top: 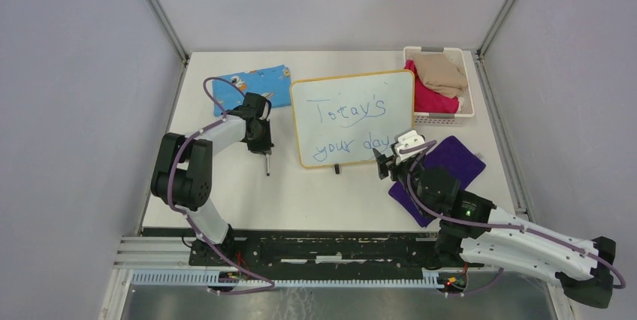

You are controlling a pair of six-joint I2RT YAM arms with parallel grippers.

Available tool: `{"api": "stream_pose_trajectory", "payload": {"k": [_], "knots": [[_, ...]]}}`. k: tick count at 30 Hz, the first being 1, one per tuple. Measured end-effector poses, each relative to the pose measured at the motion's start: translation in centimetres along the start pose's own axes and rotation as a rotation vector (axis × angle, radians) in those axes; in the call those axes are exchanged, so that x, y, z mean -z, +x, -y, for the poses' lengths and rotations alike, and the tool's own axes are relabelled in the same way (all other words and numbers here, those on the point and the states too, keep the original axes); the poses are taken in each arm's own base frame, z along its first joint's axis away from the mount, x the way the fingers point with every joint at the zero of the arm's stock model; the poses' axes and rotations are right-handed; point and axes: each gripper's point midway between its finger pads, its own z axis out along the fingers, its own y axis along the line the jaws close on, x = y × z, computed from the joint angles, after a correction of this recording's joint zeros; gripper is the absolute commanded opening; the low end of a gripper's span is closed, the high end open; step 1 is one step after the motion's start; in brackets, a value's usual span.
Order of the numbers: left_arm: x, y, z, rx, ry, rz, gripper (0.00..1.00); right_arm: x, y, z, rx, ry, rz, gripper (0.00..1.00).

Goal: Write a sentence on the whiteboard
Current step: Place the whiteboard marker at the center of the board.

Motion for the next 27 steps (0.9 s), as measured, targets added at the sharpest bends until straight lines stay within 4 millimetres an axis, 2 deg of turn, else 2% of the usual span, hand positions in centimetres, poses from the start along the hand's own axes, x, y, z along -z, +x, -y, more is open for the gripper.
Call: {"api": "stream_pose_trajectory", "payload": {"k": [16, 27], "knots": [[-0.1, -0.3, 0.2, -0.001, 0.008, 0.015, 0.31, 0.4, -1.0, 1.2, -0.017, 0.042, 0.036, 0.70], [-0.2, -0.5, 0.2, -0.001, 0.012, 0.027, 0.32, 0.5, -1.1, 1.2, -0.025, 0.044, 0.041, 0.69]]}}
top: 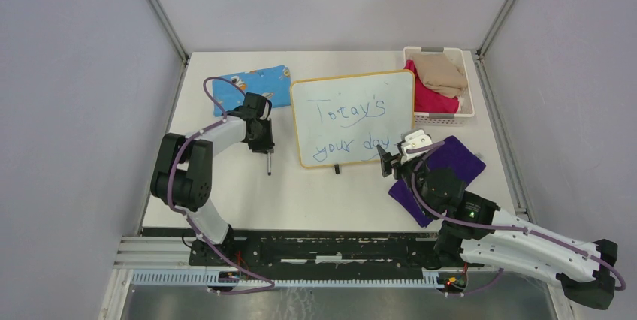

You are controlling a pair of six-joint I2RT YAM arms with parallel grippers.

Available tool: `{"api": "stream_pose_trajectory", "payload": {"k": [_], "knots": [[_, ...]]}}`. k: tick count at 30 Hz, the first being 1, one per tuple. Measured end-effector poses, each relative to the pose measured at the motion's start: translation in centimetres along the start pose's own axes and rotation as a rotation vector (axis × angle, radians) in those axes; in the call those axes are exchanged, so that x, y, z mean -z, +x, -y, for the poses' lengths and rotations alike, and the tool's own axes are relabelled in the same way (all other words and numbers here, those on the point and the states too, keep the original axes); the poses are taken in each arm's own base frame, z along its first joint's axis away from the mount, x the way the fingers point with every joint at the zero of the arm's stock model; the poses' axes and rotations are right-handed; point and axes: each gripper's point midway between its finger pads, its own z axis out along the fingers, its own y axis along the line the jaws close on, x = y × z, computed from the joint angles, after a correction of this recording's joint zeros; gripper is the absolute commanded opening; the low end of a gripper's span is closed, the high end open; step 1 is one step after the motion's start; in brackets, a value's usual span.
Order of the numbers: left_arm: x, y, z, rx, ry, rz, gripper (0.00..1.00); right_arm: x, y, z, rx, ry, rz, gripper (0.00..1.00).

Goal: Write a sentence on the whiteboard
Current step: Place the whiteboard marker at the center of the board.

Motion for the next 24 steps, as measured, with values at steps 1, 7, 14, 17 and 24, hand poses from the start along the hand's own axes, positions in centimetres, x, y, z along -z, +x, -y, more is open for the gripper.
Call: {"api": "stream_pose_trajectory", "payload": {"k": [1, 7, 14, 17, 24], "knots": [[-0.01, 0.01, 0.00, 0.000, 0.000, 0.000, 0.32, 0.00, -0.02, 0.01, -0.001, 0.000, 0.001, 0.69], [-0.01, 0.01, -0.02, 0.000, 0.000, 0.002, 0.29, 0.02, -0.05, 0.01, -0.005, 0.000, 0.002, 0.69], [-0.02, -0.06, -0.14, 0.000, -0.007, 0.007, 0.29, 0.02, -0.05, 0.01, -0.005, 0.000, 0.002, 0.69], [0.01, -0.06, -0.15, 0.000, -0.006, 0.009, 0.30, 0.02, -0.05, 0.01, -0.005, 0.000, 0.002, 0.69], [0.08, -0.04, -0.17, -0.001, -0.007, 0.016, 0.36, 0.02, 0.04, -0.01, -0.004, 0.000, 0.000, 0.69]]}}
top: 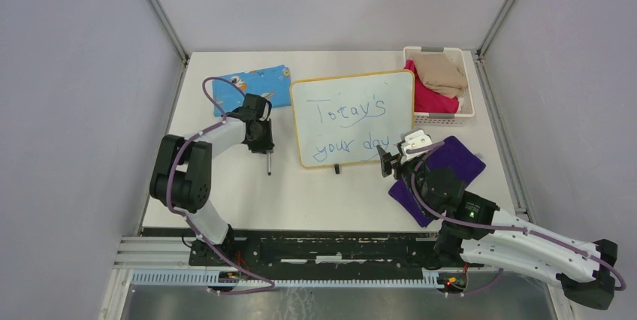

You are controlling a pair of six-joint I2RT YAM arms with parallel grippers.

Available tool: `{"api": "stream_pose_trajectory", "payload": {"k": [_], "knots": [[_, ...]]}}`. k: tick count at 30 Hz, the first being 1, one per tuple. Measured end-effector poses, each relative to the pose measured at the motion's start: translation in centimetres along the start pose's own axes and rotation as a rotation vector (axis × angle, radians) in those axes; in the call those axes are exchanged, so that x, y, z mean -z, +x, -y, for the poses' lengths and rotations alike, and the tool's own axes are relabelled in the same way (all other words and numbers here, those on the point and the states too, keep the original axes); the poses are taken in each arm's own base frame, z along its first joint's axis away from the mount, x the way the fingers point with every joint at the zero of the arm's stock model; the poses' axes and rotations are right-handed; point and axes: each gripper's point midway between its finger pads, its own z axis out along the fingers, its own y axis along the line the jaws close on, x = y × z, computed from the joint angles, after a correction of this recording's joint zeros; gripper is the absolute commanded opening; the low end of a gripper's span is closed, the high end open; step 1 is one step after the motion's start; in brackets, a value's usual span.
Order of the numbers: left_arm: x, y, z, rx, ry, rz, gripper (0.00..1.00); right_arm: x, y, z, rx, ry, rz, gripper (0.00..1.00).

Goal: Write a sentence on the whiteboard
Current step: Place the whiteboard marker at the center of the board, then reset both arms

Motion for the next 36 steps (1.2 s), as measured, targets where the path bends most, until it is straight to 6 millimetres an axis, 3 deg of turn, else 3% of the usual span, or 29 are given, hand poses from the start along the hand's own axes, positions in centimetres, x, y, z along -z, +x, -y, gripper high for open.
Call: {"api": "stream_pose_trajectory", "payload": {"k": [7, 10, 11, 12, 25, 30, 36], "knots": [[0.4, 0.1, -0.6, 0.000, -0.034, 0.021, 0.71, 0.0, 0.0, 0.0, 0.001, 0.000, -0.001, 0.69], [1.0, 0.1, -1.0, 0.006, -0.054, 0.044, 0.78, 0.0, 0.0, 0.0, -0.002, 0.000, -0.001, 0.70], [1.3, 0.0, -1.1, 0.006, -0.057, 0.054, 0.94, 0.0, 0.0, 0.0, -0.002, 0.000, -0.001, 0.70], [1.7, -0.1, -1.2, 0.008, -0.058, 0.069, 0.99, 0.0, 0.0, 0.0, -0.002, 0.000, -0.001, 0.69], [8.8, -4.2, -0.5, 0.007, -0.072, 0.384, 1.00, -0.5, 1.0, -0.6, 0.028, -0.004, -0.033, 0.69], [12.8, -4.9, -0.5, 0.015, -0.074, 0.550, 1.00, -0.5, 1.1, -0.7, 0.022, -0.004, -0.035, 0.71], [19.1, -6.5, 0.5, 0.051, 0.005, 0.785, 1.00, -1.1, 2.2, -1.0, -0.003, 0.020, -0.061, 0.91]]}}
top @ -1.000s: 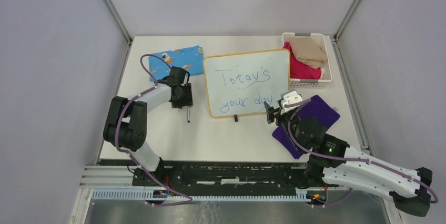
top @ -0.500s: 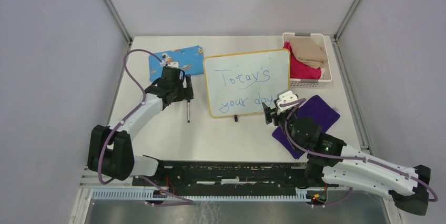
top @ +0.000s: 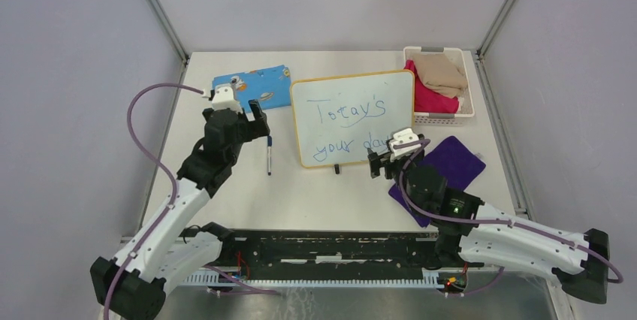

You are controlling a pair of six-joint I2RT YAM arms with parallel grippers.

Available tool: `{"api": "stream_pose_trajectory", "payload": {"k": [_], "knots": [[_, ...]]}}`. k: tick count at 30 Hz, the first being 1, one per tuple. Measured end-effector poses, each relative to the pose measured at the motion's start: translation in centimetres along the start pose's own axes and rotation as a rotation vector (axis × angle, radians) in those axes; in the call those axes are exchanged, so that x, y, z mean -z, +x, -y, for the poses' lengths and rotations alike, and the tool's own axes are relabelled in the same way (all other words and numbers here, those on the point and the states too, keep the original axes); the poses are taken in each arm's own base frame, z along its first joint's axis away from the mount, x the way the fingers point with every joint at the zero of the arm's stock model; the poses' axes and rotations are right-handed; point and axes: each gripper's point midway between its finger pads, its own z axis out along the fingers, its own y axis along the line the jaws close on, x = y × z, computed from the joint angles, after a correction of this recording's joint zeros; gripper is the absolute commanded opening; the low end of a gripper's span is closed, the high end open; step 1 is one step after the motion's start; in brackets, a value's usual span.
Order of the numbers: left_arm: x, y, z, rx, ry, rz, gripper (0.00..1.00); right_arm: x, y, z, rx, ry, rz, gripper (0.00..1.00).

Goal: Write a sentence on the whiteboard
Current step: Reset both arms

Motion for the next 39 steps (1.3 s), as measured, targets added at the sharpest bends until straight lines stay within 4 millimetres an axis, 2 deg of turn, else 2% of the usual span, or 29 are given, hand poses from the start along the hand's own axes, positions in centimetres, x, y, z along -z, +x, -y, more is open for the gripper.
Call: {"api": "stream_pose_trajectory", "payload": {"k": [3, 5, 8, 11, 13, 15, 17, 20, 24, 27, 30, 33, 36, 39], "knots": [[1.4, -2.3, 0.6, 0.039, 0.046, 0.091, 1.00, -0.8, 0.7, -0.2, -0.019, 0.044, -0.020, 0.98], [1.9, -3.7, 0.9, 0.063, 0.066, 0.145, 1.00, -1.5, 1.3, -0.2, 0.008, 0.082, -0.048, 0.98], [2.4, -6.0, 1.5, 0.096, 0.090, 0.212, 1.00, -3.0, 0.6, 0.1, 0.040, 0.149, -0.088, 0.98], [2.9, -9.0, 2.3, 0.141, 0.105, 0.268, 1.00, -5.4, -3.4, 1.0, -0.010, 0.205, -0.079, 0.98], [3.1, -12.0, 3.1, 0.170, 0.103, 0.305, 1.00, -6.6, -6.8, 1.8, -0.075, 0.229, -0.039, 0.98], [3.0, -14.8, 4.0, 0.206, 0.104, 0.334, 1.00, -7.3, -9.6, 2.9, -0.142, 0.248, 0.006, 0.98], [2.8, -16.5, 4.7, 0.230, 0.110, 0.349, 1.00, -7.7, -11.4, 4.1, -0.194, 0.264, 0.040, 0.98], [2.5, -16.4, 5.6, 0.222, 0.144, 0.328, 1.00, -7.9, -13.3, 5.6, -0.243, 0.286, 0.077, 0.98], [2.0, -15.5, 6.6, 0.206, 0.192, 0.300, 1.00, -7.6, -14.6, 5.9, -0.247, 0.274, 0.111, 0.98], [1.5, -14.6, 6.8, 0.198, 0.204, 0.288, 1.00, -6.2, -15.7, 6.1, -0.224, 0.249, 0.170, 0.98], [1.1, -13.3, 7.2, 0.173, 0.224, 0.264, 1.00, -3.2, -15.1, 7.3, -0.210, 0.240, 0.244, 0.98], [0.9, -11.2, 8.2, 0.119, 0.258, 0.228, 1.00, -1.2, -14.6, 8.7, -0.188, 0.269, 0.293, 0.98], [1.7, -8.9, 10.6, 0.037, 0.320, 0.191, 1.00, -0.4, -13.9, 9.6, -0.161, 0.303, 0.327, 0.98], [3.2, -7.6, 12.5, -0.044, 0.375, 0.189, 1.00, -0.4, -12.2, 9.4, -0.120, 0.300, 0.325, 0.98]]}}
